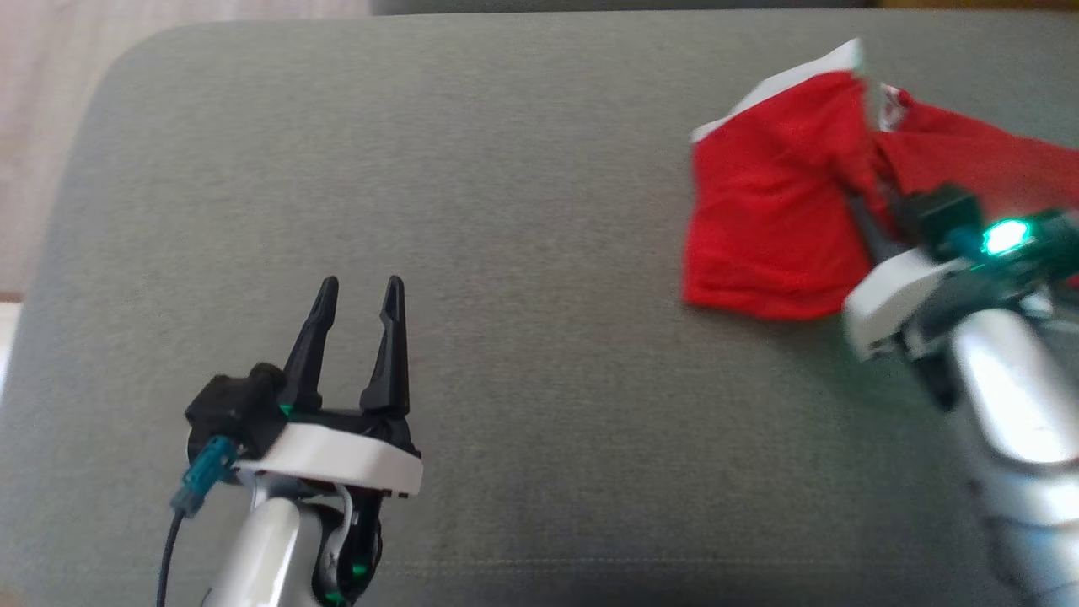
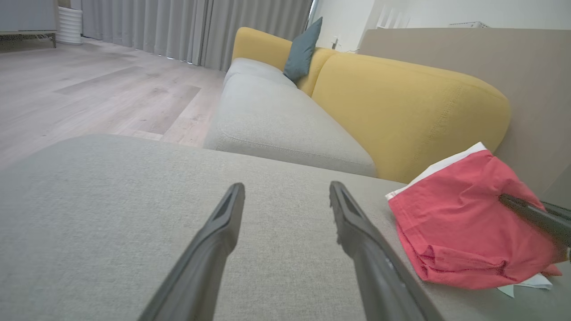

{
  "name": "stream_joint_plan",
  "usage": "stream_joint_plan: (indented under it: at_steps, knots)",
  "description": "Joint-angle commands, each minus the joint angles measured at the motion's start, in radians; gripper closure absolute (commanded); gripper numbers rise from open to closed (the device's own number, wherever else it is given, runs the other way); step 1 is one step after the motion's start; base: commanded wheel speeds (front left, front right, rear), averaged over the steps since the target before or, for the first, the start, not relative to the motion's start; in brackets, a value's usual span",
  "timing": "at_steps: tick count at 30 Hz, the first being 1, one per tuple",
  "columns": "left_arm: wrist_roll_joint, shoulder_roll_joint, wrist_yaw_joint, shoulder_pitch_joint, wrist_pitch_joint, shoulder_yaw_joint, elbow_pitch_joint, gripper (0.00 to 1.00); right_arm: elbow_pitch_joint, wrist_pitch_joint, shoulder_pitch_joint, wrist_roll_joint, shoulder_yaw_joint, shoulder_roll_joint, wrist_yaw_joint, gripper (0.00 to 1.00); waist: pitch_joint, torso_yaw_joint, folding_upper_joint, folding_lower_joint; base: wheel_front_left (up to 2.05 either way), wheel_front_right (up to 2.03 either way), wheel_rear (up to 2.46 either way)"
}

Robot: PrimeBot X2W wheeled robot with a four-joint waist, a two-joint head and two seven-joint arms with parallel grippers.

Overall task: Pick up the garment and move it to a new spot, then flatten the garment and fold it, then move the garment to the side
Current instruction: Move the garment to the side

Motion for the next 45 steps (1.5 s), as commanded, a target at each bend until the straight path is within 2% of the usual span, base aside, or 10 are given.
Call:
stream_joint_plan:
  at_steps: [1,7,12,17,23,32,33,35,45]
  knots:
    - [0.002,0.004,-0.003,-0.052,-0.006,0.039,-0.036,0.00,-0.095,0.051,-0.028,0.033,0.037,-0.083,-0.001,1.00,0.020,-0.044,0.0000,0.0000,0.00,0.00,0.00]
    - [0.008,0.004,-0.013,-0.078,-0.006,0.044,-0.039,0.00,-0.190,0.159,-0.021,0.103,0.059,-0.292,-0.001,1.00,0.060,-0.079,0.0000,0.0000,0.00,0.00,0.00]
    - [0.012,0.004,-0.025,-0.097,-0.006,0.050,-0.038,0.00,-0.192,0.217,-0.032,0.114,0.054,-0.400,-0.001,1.00,0.094,-0.086,0.0000,0.0000,0.00,0.00,0.00]
    - [0.015,0.004,-0.033,-0.112,-0.006,0.054,-0.036,0.00,-0.181,0.265,-0.051,0.089,-0.001,-0.429,-0.001,1.00,0.127,-0.079,0.0000,0.0000,0.00,0.00,0.00]
    - [0.020,0.004,-0.042,-0.124,-0.006,0.064,-0.031,0.00,-0.185,0.292,-0.061,0.017,-0.104,-0.411,-0.001,1.00,0.153,-0.066,0.0000,0.0000,0.00,0.00,0.00]
    - [0.023,0.004,-0.047,-0.122,-0.006,0.071,-0.025,0.00,-0.219,0.295,-0.032,-0.012,-0.154,-0.373,-0.001,1.00,0.154,-0.064,0.0000,0.0000,0.00,0.00,0.00]
    - [0.024,0.004,-0.047,-0.121,-0.006,0.073,-0.023,0.00,-0.222,0.297,-0.026,-0.010,-0.160,-0.367,-0.001,0.80,0.153,-0.065,0.0000,0.0000,0.00,0.00,0.00]
    - [0.026,0.004,-0.048,-0.120,-0.006,0.076,-0.021,0.00,-0.232,0.297,-0.016,-0.012,-0.165,-0.358,-0.001,0.00,0.149,-0.067,0.0000,0.0000,0.00,0.00,0.00]
    - [0.027,0.004,-0.049,-0.103,-0.006,0.075,-0.012,0.00,-0.293,0.269,-0.015,-0.018,-0.207,-0.315,-0.001,0.00,0.111,-0.081,0.0000,0.0000,0.00,0.00,0.00]
